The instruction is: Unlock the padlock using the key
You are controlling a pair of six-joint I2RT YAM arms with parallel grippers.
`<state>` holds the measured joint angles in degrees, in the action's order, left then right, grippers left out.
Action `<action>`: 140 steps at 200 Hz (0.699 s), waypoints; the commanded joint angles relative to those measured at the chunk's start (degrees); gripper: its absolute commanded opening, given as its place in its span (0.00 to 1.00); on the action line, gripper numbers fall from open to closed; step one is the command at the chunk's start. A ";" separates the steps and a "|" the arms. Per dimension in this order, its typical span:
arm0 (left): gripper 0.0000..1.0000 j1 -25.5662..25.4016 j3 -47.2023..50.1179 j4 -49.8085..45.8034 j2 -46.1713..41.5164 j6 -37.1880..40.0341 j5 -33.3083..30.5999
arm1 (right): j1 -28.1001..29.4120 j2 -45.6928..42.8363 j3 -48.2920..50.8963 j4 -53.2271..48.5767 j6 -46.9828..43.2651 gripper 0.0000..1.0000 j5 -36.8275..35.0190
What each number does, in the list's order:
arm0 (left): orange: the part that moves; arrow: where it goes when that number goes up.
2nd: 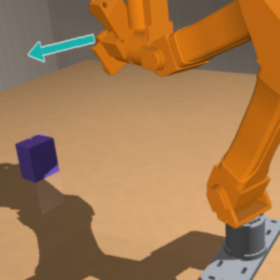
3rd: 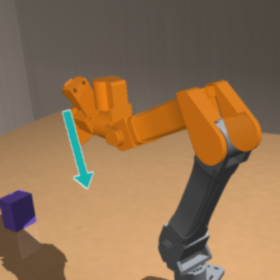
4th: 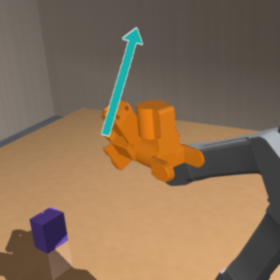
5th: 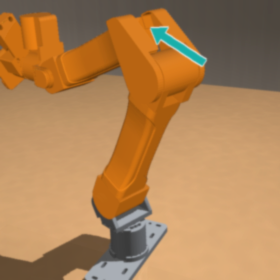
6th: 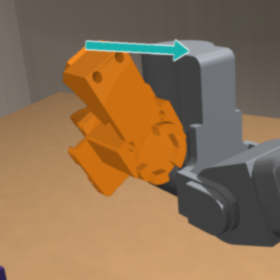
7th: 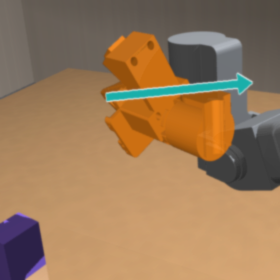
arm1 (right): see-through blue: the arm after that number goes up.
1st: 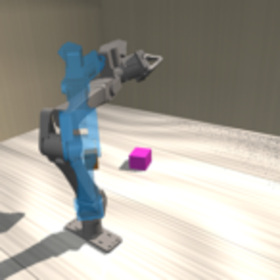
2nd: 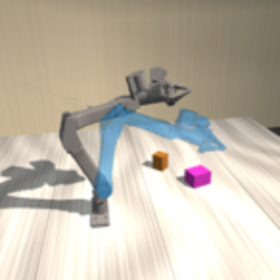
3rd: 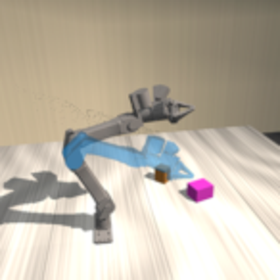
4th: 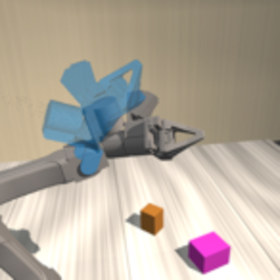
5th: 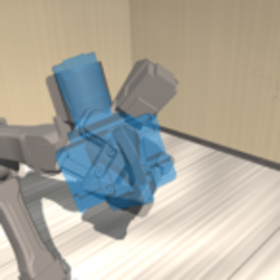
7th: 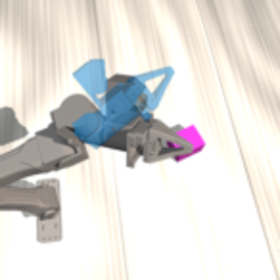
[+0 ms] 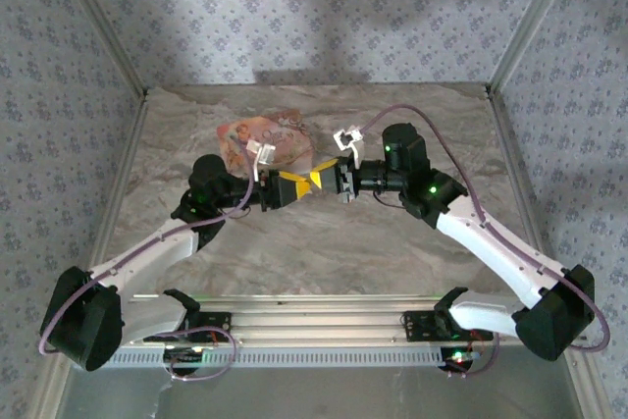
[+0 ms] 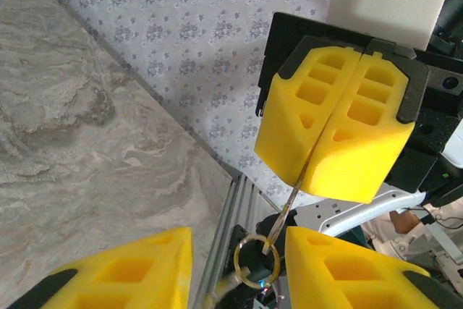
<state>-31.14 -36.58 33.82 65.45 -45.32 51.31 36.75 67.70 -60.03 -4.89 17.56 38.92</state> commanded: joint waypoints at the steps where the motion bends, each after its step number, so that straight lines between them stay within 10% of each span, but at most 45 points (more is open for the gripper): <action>1: 0.35 -0.35 -1.81 2.69 0.24 0.47 1.34 | -0.37 -1.17 0.29 1.88 0.68 0.00 1.51; 63: 0.00 -0.45 -1.47 1.08 -1.18 3.04 1.25 | -0.79 -1.35 0.91 2.61 1.22 0.00 2.11; 103: 0.00 -0.51 -1.30 -3.39 -3.88 6.01 0.29 | -0.90 -0.82 1.29 3.54 1.93 0.00 3.33; 140: 0.43 0.28 -1.14 -4.71 -4.32 5.99 -0.42 | -1.07 -0.77 1.40 3.92 2.13 0.00 3.77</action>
<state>-31.27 -36.58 30.22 62.24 -40.45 51.03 36.07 67.59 -59.05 -2.74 18.74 41.10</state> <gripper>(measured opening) 0.362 0.040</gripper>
